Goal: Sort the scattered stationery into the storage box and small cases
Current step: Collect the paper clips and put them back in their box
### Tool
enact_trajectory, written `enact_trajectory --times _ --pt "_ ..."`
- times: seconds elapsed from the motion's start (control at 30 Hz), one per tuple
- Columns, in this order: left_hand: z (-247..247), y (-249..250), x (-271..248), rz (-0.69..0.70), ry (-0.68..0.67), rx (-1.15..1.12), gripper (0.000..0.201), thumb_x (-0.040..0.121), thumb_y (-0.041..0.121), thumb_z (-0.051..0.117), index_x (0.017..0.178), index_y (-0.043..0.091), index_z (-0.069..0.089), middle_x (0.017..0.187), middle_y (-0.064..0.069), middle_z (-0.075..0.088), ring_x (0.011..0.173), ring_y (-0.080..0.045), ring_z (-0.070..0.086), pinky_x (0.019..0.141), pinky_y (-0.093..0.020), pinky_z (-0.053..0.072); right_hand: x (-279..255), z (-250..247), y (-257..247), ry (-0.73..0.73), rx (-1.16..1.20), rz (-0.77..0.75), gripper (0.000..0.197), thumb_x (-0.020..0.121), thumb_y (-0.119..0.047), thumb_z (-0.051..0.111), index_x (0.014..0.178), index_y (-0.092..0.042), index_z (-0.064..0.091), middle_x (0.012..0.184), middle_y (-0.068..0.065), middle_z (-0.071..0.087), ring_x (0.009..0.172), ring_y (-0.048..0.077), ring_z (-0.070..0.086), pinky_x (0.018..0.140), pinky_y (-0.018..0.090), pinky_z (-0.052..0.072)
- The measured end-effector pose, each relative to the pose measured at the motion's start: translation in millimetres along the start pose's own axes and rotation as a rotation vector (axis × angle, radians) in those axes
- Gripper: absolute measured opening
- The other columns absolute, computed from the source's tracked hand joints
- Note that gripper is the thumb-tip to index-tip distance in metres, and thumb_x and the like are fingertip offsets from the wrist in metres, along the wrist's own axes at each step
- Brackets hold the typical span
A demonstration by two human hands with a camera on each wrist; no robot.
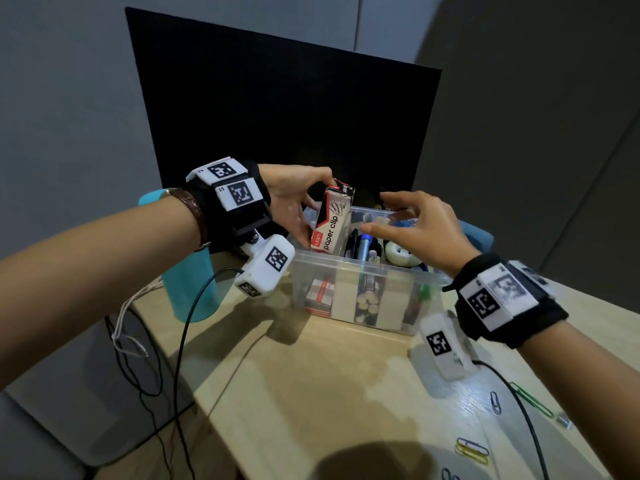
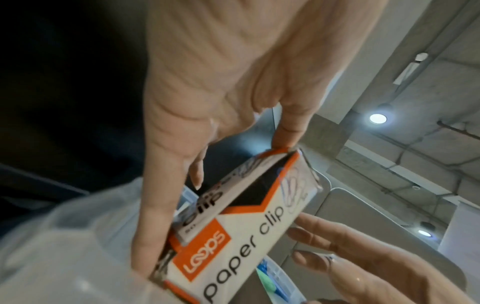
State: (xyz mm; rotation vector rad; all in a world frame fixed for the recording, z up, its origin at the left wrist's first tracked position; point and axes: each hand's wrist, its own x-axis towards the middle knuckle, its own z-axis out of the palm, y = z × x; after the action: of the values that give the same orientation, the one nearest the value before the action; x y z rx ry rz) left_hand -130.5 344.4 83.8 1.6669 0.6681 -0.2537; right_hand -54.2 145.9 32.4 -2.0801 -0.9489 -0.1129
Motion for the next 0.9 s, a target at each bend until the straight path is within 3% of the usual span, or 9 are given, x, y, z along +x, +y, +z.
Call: enact_trajectory --times 0.23,0.37,0.43,0.53,0.6,0.7,0.77,0.83,0.9 --pt "15 -4 13 -0.140 -0.077 0.162 0.059 0.093 0.039 0.039 0.139 0.002 0.038 0.137 -0.028 0.046 0.125 -0.044 0.046 0.108 -0.056 0.035 -17 8 24 0.186 0.121 0.007 0.054 0.078 -0.042 0.076 0.124 -0.018 0.062 0.116 -0.002 0.056 0.097 0.005 0.059 0.085 0.028 0.055" --pt "22 -11 17 -0.091 -0.034 0.204 0.029 0.104 0.023 0.027 0.091 0.005 0.047 0.088 -0.012 0.057 0.083 -0.023 0.055 0.101 -0.046 0.040 -16 10 27 0.232 0.140 -0.024 0.047 0.081 -0.038 0.076 0.121 -0.016 0.063 0.112 -0.001 0.057 0.093 0.006 0.061 0.083 0.026 0.056" --pt "26 -16 19 -0.096 -0.019 0.243 0.025 0.105 0.020 0.028 0.097 0.005 0.046 0.087 -0.011 0.055 0.083 -0.022 0.054 0.104 -0.043 0.038 -16 12 29 0.246 0.122 -0.033 0.047 0.082 -0.038 0.075 0.121 -0.014 0.064 0.111 -0.001 0.058 0.090 0.006 0.062 0.080 0.018 0.052" --pt "28 -17 21 -0.122 -0.028 0.325 0.029 0.105 0.019 0.032 0.119 -0.003 0.046 0.116 -0.020 0.058 0.120 -0.033 0.054 0.111 -0.049 0.035 -16 13 31 0.250 0.098 -0.046 0.046 0.083 -0.037 0.074 0.120 -0.013 0.064 0.109 0.000 0.059 0.089 0.008 0.062 0.079 0.015 0.050" --pt "30 -16 21 -0.083 0.023 0.431 0.036 0.104 0.018 0.037 0.125 -0.010 0.047 0.122 -0.024 0.058 0.122 -0.035 0.054 0.110 -0.050 0.038 -16 14 34 0.253 0.096 -0.050 0.045 0.083 -0.036 0.074 0.120 -0.012 0.064 0.109 0.001 0.060 0.090 0.010 0.062 0.081 0.016 0.050" --pt "35 -19 24 0.020 0.089 0.561 0.035 0.103 0.018 0.043 0.123 -0.009 0.053 0.120 -0.022 0.061 0.110 -0.033 0.059 0.105 -0.046 0.045 -14 14 35 0.253 0.075 -0.054 0.043 0.084 -0.036 0.072 0.120 -0.012 0.064 0.109 0.000 0.059 0.090 0.009 0.060 0.077 0.009 0.046" --pt "36 -21 30 0.114 0.117 0.620 0.034 0.102 0.015 0.046 0.127 -0.007 0.051 0.120 -0.017 0.060 0.089 -0.026 0.061 0.086 -0.030 0.056 -13 16 36 0.235 0.038 -0.053 0.041 0.086 -0.035 0.072 0.119 -0.013 0.064 0.109 0.000 0.058 0.085 0.003 0.058 0.072 0.002 0.043" --pt "35 -23 31 0.172 0.141 0.594 0.037 0.100 0.010 0.049 0.132 -0.008 0.047 0.104 -0.012 0.055 0.066 -0.013 0.051 0.055 -0.015 0.050 -13 18 37 0.224 0.005 -0.051 0.040 0.087 -0.035 0.070 0.119 -0.013 0.064 0.110 0.001 0.058 0.079 -0.001 0.056 0.069 -0.005 0.038" --pt "36 -26 30 0.170 0.178 0.618 0.031 0.100 0.011 0.049 0.127 -0.003 0.053 0.086 -0.006 0.053 0.062 -0.009 0.047 0.055 -0.018 0.043 -11 19 39 0.227 -0.012 -0.046 0.039 0.088 -0.034 0.069 0.120 -0.013 0.065 0.111 0.000 0.057 0.079 -0.002 0.055 0.068 -0.007 0.036"
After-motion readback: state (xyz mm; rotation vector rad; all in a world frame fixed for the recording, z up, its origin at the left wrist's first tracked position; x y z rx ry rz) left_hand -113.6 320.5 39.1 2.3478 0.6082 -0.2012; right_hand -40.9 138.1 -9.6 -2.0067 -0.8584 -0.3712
